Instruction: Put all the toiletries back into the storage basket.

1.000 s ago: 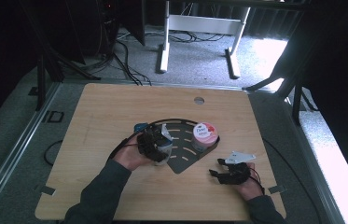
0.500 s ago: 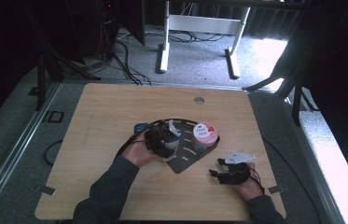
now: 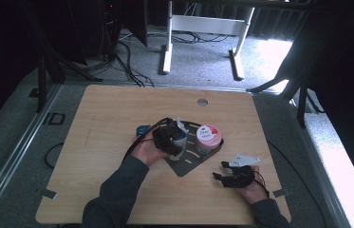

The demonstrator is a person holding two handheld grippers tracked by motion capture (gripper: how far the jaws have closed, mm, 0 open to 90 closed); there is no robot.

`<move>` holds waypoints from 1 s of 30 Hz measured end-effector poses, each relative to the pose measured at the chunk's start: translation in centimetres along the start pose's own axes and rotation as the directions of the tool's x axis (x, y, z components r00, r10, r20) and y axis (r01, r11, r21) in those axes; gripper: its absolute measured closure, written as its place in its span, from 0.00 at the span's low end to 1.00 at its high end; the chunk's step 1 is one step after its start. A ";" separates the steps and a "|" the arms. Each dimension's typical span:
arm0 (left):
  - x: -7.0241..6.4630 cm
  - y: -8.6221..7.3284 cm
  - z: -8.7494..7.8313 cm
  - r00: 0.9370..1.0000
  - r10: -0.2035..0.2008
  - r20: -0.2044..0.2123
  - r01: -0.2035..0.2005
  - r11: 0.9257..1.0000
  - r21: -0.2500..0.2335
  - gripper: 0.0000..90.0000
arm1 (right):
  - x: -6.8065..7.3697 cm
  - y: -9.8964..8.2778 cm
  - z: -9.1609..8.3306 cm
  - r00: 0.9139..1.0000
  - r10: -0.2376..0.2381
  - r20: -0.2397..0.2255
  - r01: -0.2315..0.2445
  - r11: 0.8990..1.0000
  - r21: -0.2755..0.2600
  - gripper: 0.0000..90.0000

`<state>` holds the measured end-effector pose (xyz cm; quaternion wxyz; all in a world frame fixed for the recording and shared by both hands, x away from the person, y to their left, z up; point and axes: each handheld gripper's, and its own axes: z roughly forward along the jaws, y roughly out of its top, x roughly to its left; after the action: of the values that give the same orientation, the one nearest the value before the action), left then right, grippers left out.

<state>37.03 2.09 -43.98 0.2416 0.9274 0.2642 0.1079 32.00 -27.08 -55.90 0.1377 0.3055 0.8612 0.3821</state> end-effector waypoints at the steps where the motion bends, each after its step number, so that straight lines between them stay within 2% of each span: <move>1: 0.0 0.0 0.0 1.000 0.004 -0.003 -0.003 1.000 0.003 0.61 | 0.0 0.0 0.0 1.000 0.000 0.000 0.000 1.000 0.000 0.42; 14: 0.4 1.5 0.6 1.000 -0.011 -0.018 0.011 1.000 -0.022 0.61 | 0.0 0.0 0.0 1.000 0.000 0.000 0.000 1.000 0.001 0.42; 27: 1.4 3.1 1.0 0.999 -0.021 -0.036 0.020 0.999 -0.026 0.61 | 0.0 0.0 0.0 1.000 0.001 -0.001 -0.001 1.000 0.000 0.42; 30: 1.6 3.4 1.2 0.999 -0.031 -0.042 0.029 0.999 -0.045 0.61 | 0.0 0.0 0.0 1.000 0.002 -0.001 -0.002 1.000 0.000 0.42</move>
<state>40.26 0.00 -43.17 0.2581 0.9152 0.2809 0.1299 32.00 -27.08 -55.90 0.1368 0.3059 0.8611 0.3823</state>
